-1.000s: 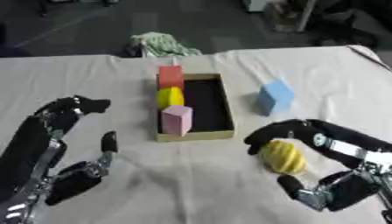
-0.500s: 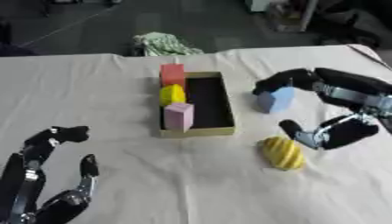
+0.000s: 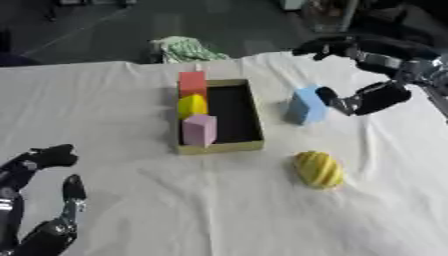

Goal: Pick up objects on the table and place them in the box.

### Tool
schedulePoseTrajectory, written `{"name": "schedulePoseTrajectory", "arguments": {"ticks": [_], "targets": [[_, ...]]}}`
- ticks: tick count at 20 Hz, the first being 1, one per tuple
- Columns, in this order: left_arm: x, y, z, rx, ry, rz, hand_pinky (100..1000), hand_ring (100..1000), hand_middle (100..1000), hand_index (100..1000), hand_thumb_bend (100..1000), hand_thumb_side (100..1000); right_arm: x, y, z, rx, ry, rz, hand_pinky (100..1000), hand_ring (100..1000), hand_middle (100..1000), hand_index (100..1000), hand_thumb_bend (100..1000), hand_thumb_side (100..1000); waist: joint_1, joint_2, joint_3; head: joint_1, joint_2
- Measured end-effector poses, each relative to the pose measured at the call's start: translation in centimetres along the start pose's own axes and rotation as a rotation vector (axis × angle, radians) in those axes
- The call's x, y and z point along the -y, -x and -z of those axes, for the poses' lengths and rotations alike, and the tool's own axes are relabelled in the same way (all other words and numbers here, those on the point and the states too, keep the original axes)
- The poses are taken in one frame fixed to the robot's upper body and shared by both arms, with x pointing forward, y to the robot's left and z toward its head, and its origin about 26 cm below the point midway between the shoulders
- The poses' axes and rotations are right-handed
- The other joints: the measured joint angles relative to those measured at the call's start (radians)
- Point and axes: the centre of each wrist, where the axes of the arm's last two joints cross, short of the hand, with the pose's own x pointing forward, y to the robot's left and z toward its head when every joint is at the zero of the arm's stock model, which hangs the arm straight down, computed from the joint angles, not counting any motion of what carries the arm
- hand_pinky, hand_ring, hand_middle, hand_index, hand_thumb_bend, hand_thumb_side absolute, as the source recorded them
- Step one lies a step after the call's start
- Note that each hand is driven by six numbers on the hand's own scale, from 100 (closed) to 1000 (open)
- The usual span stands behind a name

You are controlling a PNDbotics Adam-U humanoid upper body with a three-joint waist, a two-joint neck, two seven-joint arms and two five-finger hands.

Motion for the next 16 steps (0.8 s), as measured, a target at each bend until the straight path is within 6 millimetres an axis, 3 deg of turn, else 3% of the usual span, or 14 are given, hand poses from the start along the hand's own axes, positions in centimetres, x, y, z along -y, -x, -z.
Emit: {"name": "schedulePoseTrajectory", "arguments": {"ticks": [6, 11, 16], "targets": [[-0.7, 0.3, 0.1, -0.022, 0.007, -0.107, 741, 655, 603, 802, 100, 521, -0.7, 3.1, 0.2, -0.11, -0.1, -0.039, 906, 1000, 1000, 1000, 100, 279, 0.001, -0.004, 0.012, -0.013, 0.003], [-2.8, 1.0, 0.3, -0.043, 0.015, -0.31, 741, 653, 602, 803, 100, 528, -4.2, 6.7, 0.7, -0.212, -0.17, -0.19, 909, 1000, 1000, 1000, 100, 313, 0.002, -0.006, 0.021, -0.017, 0.01], [-3.7, 1.3, 0.3, -0.045, 0.025, -0.366, 741, 652, 601, 803, 100, 531, -6.4, 8.5, 0.3, -0.242, -0.193, -0.258, 911, 1000, 1000, 1000, 100, 316, 0.002, -0.006, 0.024, -0.017, 0.01]]}}
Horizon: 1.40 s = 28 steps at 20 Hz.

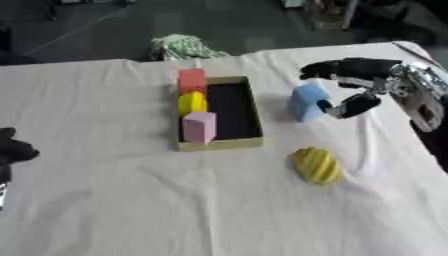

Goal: Pick up objects on the table and place them in the box.

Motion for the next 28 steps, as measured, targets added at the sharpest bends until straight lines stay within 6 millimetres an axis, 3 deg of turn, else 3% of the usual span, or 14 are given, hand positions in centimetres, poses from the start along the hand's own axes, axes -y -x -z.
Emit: {"name": "schedulePoseTrajectory", "arguments": {"ticks": [18, 28], "targets": [[-0.1, 0.0, 0.0, -0.006, 0.004, -0.01, 742, 648, 597, 804, 100, 536, -2.0, 0.6, 0.3, -0.021, 0.024, -0.01, 907, 1000, 1000, 1000, 100, 283, 0.007, 0.0, 0.001, -0.008, 0.0], [-0.1, 0.0, 0.0, -0.008, 0.004, -0.012, 743, 648, 597, 804, 100, 540, -2.6, 0.4, 1.1, -0.007, 0.076, 0.057, 895, 996, 976, 1000, 100, 218, 0.008, 0.0, 0.005, -0.024, 0.0]]}}
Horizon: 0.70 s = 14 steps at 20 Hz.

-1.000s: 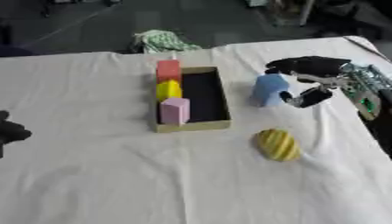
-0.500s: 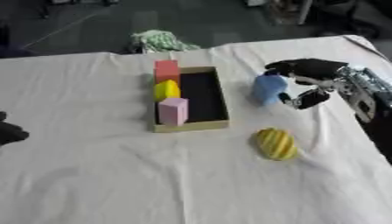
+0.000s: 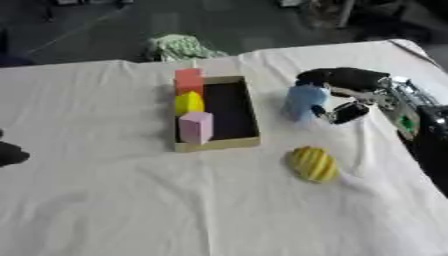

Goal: Pick up objects on the table and place them in the box.

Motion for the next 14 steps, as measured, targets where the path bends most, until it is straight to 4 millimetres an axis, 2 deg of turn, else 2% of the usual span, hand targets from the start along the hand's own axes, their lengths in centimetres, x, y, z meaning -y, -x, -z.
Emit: {"name": "schedulePoseTrajectory", "arguments": {"ticks": [5, 9, 14], "targets": [[0.11, 0.02, 0.0, -0.001, 0.0, -0.003, 743, 648, 597, 804, 100, 540, -0.08, -0.09, 0.23, 0.006, 0.009, 0.026, 895, 996, 977, 1000, 100, 219, 0.0, 0.0, 0.002, -0.005, 0.0], [0.11, 0.02, 0.0, -0.002, 0.001, -0.003, 743, 647, 597, 801, 100, 543, -0.05, -0.18, 0.52, 0.003, -0.004, 0.03, 884, 963, 925, 1000, 100, 241, 0.0, 0.0, 0.005, -0.01, 0.0], [0.12, 0.03, -0.01, -0.004, 0.005, -0.003, 743, 647, 596, 801, 100, 544, 0.22, -0.21, 0.73, -0.008, -0.047, 0.011, 843, 894, 711, 987, 100, 277, -0.001, 0.0, 0.007, -0.011, 0.0]]}}
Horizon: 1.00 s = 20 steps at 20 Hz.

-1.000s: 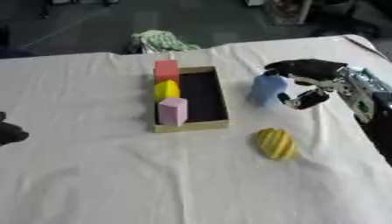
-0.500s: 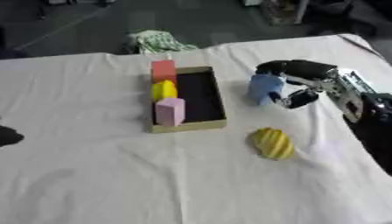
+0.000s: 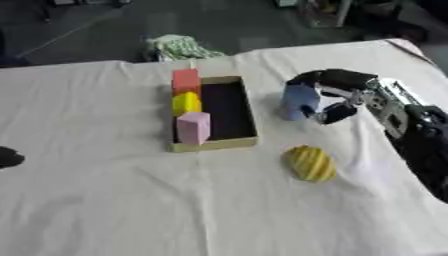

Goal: Pick up objects on the table and place them in the box.

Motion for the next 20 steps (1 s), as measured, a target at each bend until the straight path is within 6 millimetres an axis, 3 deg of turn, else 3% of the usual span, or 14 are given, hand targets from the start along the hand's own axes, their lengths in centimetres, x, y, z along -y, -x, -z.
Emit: {"name": "schedulePoseTrajectory", "arguments": {"ticks": [1, 6, 12, 13, 14, 20], "targets": [[0.0, 0.0, 0.0, 0.0, 0.0, 0.0, 743, 647, 596, 801, 100, 544, 0.0, 0.0, 0.0, -0.004, -0.004, -0.002, 832, 871, 636, 970, 100, 276, 0.0, 0.0, 0.0, -0.001, 0.0], [0.0, 0.0, 0.0, -0.001, 0.001, 0.0, 744, 646, 596, 801, 100, 543, 0.0, 0.0, 0.0, -0.028, 0.029, 0.005, 783, 764, 424, 906, 100, 213, 0.0, -0.001, 0.001, -0.003, 0.0], [0.1, 0.0, 0.0, 0.0, 0.0, -0.003, 747, 647, 597, 802, 100, 541, -0.2, -0.3, 0.1, -0.003, 0.131, 0.047, 773, 719, 350, 894, 100, 182, 0.0, -0.001, 0.0, -0.004, 0.0], [0.1, 0.0, 0.0, 0.0, 0.0, -0.003, 747, 647, 597, 802, 100, 544, 0.1, -0.5, 0.2, 0.015, 0.152, 0.047, 772, 717, 344, 894, 100, 470, 0.0, -0.001, 0.0, -0.004, 0.0], [0.1, 0.0, 0.0, 0.0, 0.0, -0.003, 747, 647, 597, 802, 100, 540, 0.4, -0.7, 0.3, 0.035, 0.175, 0.045, 772, 715, 342, 894, 100, 177, 0.0, -0.001, 0.0, -0.004, 0.0], [0.1, 0.0, 0.0, 0.003, 0.003, -0.003, 748, 647, 597, 802, 100, 540, 2.8, -2.9, 1.2, 0.174, 0.278, 0.028, 772, 711, 336, 894, 100, 185, 0.0, -0.001, 0.002, -0.006, 0.002]]}}
